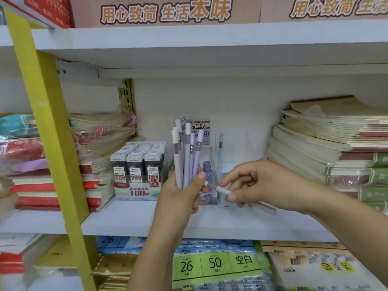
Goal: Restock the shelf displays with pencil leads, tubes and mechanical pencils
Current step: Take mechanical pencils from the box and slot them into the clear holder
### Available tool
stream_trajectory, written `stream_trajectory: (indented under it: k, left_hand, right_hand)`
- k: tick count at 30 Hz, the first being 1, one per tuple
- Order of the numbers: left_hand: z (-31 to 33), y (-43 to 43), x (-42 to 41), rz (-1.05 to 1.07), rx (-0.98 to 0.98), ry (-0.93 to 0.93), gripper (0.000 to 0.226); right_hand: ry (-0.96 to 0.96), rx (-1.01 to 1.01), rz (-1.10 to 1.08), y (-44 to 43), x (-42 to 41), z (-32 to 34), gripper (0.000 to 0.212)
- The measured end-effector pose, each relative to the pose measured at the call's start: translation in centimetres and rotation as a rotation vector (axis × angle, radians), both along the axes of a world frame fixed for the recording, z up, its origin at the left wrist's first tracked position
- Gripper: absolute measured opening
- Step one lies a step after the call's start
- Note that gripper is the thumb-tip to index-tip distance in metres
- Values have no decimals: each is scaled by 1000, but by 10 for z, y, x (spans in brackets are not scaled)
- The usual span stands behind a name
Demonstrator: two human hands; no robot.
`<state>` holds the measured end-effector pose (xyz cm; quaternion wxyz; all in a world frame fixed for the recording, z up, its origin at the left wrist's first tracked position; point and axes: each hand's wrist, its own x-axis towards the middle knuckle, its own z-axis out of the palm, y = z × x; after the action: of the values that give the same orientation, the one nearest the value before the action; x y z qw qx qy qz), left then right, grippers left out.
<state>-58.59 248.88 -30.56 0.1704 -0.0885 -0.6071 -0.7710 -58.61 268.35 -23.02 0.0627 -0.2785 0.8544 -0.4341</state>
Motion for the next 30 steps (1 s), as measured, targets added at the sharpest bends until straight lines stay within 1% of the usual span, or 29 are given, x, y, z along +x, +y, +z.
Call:
stream_trajectory:
  k: [4, 6, 7, 8, 10, 12, 14, 15, 16, 20, 23, 26, 30]
  left_hand:
    - [2, 9, 5, -12, 2, 20, 15]
    - [3, 13, 7, -19, 3, 27, 23]
    - [2, 14, 7, -19, 8, 25, 26]
    - [2, 15, 7, -21, 16, 20, 27]
    - [0, 15, 4, -26, 31, 6, 26]
    - [-3, 15, 0, -12, 27, -18, 27]
    - [-7, 16, -4, -11, 20, -34, 23]
    - [-8, 16, -5, -15, 18, -37, 21]
    - [-9, 17, -7, -16, 16, -41, 20]
    - [-12, 15, -11, -6, 18, -51, 20]
    - [-13, 12, -11, 16, 11, -63, 26]
    - [-13, 11, -11, 43, -9, -91, 36]
    - [-13, 11, -12, 35, -29, -103, 36]
  right_hand:
    - [-12, 72, 12, 0, 5, -6, 31]
    - [-30, 105, 36, 3, 7, -1, 28]
    - [-35, 85, 38, 5, 8, 3, 26]
    - [-30, 29, 23, 8, 9, 8, 26]
    - [36, -164, -57, 13, 5, 22, 32]
    - [146, -335, -138, 16, -6, 37, 48]
    - [282, -364, -185, 16, -23, 46, 64]
    - [345, -345, -203, 15, -33, 49, 66]
    - [394, -319, -219, 14, -43, 49, 63]
    - [580, -126, -324, 6, -81, 41, 46]
    - [652, -45, -336, -4, -103, 34, 42]
    - [725, 86, -323, -11, -117, 26, 40]
    - [718, 138, -324, -15, -127, 17, 40]
